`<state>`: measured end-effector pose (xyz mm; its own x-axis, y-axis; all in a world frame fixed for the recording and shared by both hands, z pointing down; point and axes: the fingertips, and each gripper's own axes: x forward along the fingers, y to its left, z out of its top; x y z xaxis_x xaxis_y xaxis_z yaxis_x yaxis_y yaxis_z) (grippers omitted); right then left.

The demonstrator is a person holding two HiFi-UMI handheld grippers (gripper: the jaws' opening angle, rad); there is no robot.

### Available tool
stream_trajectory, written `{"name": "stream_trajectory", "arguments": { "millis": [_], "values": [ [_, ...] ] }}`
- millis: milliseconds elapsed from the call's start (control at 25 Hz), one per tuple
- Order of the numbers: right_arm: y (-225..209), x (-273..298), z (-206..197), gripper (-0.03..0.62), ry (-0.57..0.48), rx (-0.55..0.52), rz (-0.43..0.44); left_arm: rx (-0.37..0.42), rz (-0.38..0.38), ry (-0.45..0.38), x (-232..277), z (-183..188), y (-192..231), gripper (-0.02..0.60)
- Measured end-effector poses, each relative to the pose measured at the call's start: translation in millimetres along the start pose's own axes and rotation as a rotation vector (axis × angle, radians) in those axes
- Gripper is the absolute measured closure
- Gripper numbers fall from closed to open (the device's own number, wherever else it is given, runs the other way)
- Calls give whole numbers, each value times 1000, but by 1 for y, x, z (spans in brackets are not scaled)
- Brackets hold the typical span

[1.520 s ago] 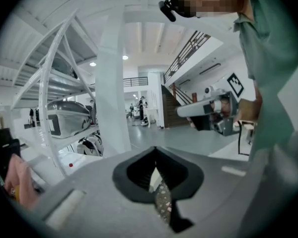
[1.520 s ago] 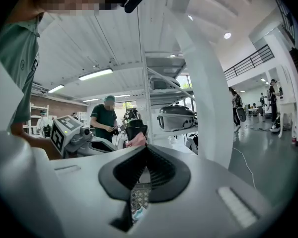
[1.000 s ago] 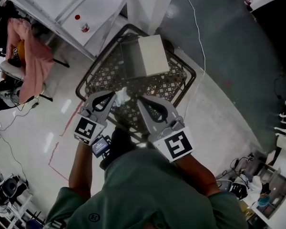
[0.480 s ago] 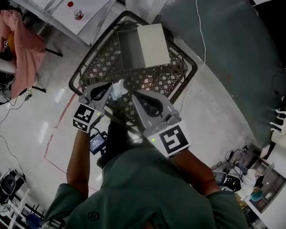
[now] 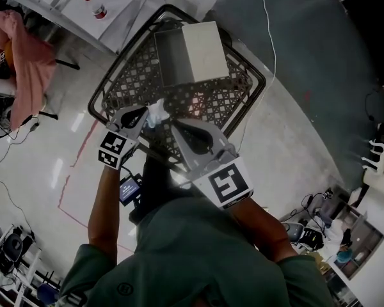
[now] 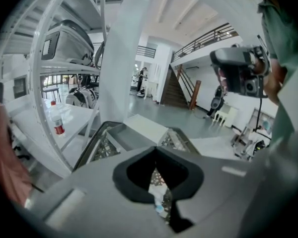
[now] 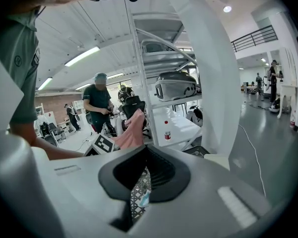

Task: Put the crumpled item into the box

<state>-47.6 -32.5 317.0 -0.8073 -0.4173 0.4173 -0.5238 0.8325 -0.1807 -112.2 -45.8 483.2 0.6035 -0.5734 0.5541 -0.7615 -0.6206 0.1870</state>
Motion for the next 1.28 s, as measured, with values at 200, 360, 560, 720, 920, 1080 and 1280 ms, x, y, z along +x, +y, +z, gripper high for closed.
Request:
{"name": "stream_trajectory", "arguments": {
  "millis": [200,360,560,720,920,1080,1280],
  "values": [
    [12,8,-15,589,43,30,21,-34,-21,39,4,-26,2,577],
    [21,15,-24,589,65,42,37,-54,-36,55,9,-40,1,577],
    [30,24,-34,588,85,63,53,-67,-49,62,12,-51,1,577],
    [35,32,-43,588,99,73,66,-71,-50,71,13,-60,6,577],
    [38,41,-47,588,103,85,84,-85,-38,85,12,-68,13,577],
    [34,47,-52,589,135,99,100,-93,-44,98,19,-73,16,577],
    [24,59,-59,588,151,117,108,-93,-75,129,37,-84,14,577]
  ]
}}
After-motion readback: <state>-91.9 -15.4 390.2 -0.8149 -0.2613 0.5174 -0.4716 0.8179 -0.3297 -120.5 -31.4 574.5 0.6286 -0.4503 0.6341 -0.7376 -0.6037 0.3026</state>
